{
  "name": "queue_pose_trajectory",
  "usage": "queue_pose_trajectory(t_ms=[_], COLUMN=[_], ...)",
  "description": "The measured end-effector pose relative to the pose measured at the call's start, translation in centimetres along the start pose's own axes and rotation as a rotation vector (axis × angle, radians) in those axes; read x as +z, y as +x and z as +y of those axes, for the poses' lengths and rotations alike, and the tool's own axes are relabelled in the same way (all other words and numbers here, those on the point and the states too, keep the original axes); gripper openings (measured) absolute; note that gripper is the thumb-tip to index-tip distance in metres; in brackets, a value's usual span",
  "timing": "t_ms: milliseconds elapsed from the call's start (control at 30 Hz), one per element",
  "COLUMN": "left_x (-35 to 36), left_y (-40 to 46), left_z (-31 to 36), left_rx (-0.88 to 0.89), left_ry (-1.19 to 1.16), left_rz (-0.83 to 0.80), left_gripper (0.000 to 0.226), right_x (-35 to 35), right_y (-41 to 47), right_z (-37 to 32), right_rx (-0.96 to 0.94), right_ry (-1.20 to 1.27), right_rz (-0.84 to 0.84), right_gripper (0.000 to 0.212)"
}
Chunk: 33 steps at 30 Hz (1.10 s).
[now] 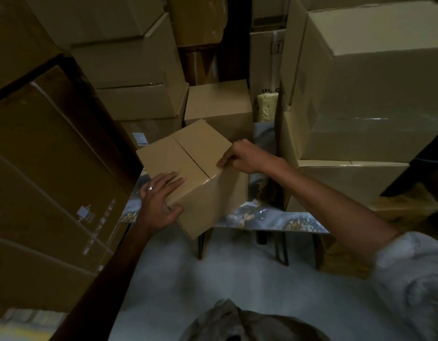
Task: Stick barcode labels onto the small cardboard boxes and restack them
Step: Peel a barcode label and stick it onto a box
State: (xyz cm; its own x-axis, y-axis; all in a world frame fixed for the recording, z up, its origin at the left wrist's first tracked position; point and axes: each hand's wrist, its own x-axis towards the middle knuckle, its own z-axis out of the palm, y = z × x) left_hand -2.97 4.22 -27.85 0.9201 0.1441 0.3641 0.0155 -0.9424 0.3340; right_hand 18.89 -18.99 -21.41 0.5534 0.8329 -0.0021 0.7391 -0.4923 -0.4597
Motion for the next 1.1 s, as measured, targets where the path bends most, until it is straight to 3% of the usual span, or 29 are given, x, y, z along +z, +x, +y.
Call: queue_pose_trajectory(t_ms=[133, 267, 333, 467, 533, 633, 833, 1100], left_x=[-0.4, 0.9, 1.8, 2.3, 2.4, 2.8, 3.7, 4.1], left_y=[1.2, 4.5, 4.9, 3.9, 2.9, 1.1, -2.9, -5.2], left_z=[1.9, 3.8, 4.0, 4.7, 5.3, 6.7, 7.8, 8.1], left_rx=[-0.135, -0.336, -0.366, -0.346, -0.323, -0.259, -0.106, 0.002], left_ry=[0.004, 0.079, 0.196, 0.317, 0.343, 0.354, 0.384, 0.456], left_rz=[0.023, -0.082, -0.122, -0.126, -0.097, -0.034, 0.027, 0.058], left_gripper=[0.067, 0.061, 0.06, 0.068, 0.074, 0.074, 0.077, 0.079], right_x=[-0.1, 2.7, 4.8, 6.0, 6.6, 8.2, 12.5, 14.7], right_y=[0.8, 2.5, 2.7, 1.6, 1.0, -1.8, -7.5, -10.1], right_z=[-0.9, -2.2, -2.0, -2.3, -2.0, -1.4, -2.0, -2.7], right_rx=[-0.023, -0.026, -0.031, -0.015, -0.021, -0.02, 0.032, 0.047], right_ry=[-0.047, -0.148, -0.257, -0.347, -0.357, -0.374, -0.365, -0.386], right_rz=[0.118, 0.107, 0.081, 0.149, 0.166, 0.301, 0.603, 0.617], right_gripper=[0.029, 0.064, 0.07, 0.074, 0.064, 0.057, 0.062, 0.069])
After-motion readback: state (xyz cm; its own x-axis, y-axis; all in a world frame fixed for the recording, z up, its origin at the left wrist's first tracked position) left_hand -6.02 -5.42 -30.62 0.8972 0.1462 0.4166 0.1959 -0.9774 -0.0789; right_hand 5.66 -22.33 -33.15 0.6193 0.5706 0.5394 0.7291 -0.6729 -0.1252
